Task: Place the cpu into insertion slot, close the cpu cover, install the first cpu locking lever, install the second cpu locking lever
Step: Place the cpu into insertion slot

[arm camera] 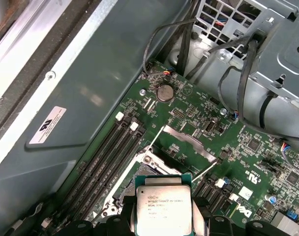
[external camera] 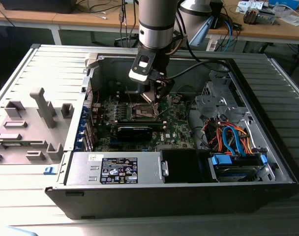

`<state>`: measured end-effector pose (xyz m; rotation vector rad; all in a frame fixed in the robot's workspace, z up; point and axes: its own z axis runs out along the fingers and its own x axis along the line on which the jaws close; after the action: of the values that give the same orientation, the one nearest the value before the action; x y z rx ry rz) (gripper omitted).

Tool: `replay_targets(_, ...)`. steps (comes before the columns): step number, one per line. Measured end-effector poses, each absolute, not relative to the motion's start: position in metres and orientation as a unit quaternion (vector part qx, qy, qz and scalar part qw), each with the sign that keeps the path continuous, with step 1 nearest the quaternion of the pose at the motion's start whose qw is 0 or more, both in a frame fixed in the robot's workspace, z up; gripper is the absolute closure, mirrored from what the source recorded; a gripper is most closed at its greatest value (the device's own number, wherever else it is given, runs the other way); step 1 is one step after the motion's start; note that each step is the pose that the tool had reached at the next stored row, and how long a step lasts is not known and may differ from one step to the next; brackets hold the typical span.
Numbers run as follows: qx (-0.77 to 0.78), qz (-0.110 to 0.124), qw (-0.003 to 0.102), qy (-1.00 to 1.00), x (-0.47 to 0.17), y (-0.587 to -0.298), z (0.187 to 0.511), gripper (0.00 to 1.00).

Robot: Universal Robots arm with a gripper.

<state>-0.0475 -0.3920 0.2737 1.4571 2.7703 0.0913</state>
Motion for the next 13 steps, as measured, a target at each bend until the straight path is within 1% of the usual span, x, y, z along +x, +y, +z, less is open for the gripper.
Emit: replay_targets(13,0.470,0.029,0.005,0.882,-0.0475,-0.3920,0.2732,0.45)
